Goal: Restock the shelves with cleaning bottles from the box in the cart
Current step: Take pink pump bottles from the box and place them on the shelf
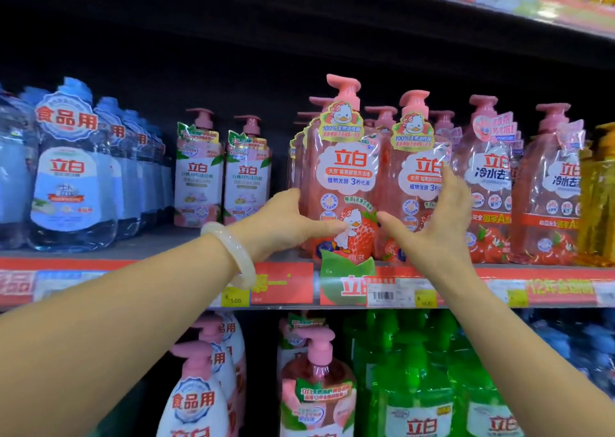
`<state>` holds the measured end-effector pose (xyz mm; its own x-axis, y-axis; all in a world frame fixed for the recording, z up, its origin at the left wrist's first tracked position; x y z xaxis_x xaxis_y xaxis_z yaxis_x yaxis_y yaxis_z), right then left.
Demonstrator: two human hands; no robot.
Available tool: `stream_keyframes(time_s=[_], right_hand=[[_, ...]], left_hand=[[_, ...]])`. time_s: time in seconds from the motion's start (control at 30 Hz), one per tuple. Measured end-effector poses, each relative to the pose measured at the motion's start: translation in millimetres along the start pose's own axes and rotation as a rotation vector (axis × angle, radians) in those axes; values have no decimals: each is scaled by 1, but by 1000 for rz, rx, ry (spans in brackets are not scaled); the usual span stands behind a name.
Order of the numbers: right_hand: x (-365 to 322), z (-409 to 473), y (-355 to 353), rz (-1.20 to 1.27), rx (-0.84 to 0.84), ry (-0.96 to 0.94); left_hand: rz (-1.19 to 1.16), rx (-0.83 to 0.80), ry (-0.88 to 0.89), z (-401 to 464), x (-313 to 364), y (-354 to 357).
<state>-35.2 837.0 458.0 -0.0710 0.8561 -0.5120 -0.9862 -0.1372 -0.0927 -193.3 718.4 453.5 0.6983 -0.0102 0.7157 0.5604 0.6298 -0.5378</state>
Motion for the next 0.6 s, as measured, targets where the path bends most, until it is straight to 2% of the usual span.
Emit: stream_keyframes(time_s=[0.1,0.17,0.27,0.33,0.37,0.47,0.53,0.6], right_hand=[[-66,-14,23,36,2,-277],[-111,-32,54,53,-118,-388],[-157,-70,111,-15,-355,-447],[-166,-103,163,2,-496,-394],[-172,-127,190,57,-582,-343],[-190,-229,271,215,-997,-171],[-213,-301,301,227,-1160,-265],[-231,-381,331,205,-1330,-371]], left_hand=[[234,128,56,-24,5,-35],[364,200,62,-50,2,-62],[487,229,0,-104,-22,-100],[609,221,-87,-142,-56,-130],[681,203,-156,-165,-77,-146],[878,64,-414,-237,-160,-191],[972,-98,-561,-295,-214,-204],[963,-228,-733,-355,-277,-215]])
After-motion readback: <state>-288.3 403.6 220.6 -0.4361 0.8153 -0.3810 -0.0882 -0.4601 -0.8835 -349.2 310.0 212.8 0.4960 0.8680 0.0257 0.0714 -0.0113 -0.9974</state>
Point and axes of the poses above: each hand's wrist, its own z-axis towards the middle knuckle, its own y-axis out of the palm, x = y × z, the point moved 8 cm from there along z, towards the middle knuckle, and after that the axes turned 11 degrees about z, right-handed, at the moved point
